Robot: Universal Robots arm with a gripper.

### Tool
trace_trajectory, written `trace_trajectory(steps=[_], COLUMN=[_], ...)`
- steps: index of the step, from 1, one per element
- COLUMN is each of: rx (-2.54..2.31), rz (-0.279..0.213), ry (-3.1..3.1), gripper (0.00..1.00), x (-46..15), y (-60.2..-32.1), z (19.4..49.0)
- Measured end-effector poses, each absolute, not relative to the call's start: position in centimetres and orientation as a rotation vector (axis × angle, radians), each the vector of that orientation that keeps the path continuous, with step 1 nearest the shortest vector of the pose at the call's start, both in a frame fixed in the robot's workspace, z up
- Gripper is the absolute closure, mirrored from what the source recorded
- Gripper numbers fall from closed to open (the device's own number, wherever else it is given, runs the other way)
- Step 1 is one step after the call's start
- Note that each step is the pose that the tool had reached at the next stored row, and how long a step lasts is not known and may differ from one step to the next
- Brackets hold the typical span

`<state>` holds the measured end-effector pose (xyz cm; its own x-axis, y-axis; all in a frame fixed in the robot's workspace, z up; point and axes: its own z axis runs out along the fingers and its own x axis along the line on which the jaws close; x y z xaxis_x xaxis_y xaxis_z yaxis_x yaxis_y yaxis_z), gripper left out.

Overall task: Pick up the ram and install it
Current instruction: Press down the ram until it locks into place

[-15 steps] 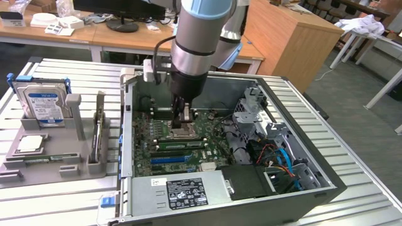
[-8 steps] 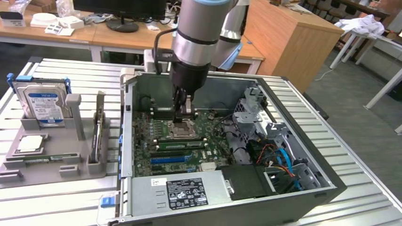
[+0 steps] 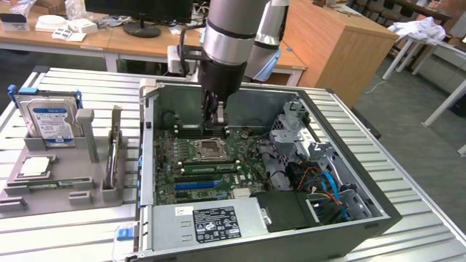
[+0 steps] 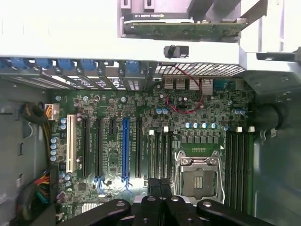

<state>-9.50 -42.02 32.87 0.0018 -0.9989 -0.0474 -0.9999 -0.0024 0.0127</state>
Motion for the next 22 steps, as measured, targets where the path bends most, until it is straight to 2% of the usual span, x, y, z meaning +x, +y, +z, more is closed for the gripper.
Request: trace_trajectory(steps=[22], rx=[-2.206], rz=[0.066], ry=[2.201], gripper=[0.89], x=[-7.6], y=[-42.0], z=[33.4])
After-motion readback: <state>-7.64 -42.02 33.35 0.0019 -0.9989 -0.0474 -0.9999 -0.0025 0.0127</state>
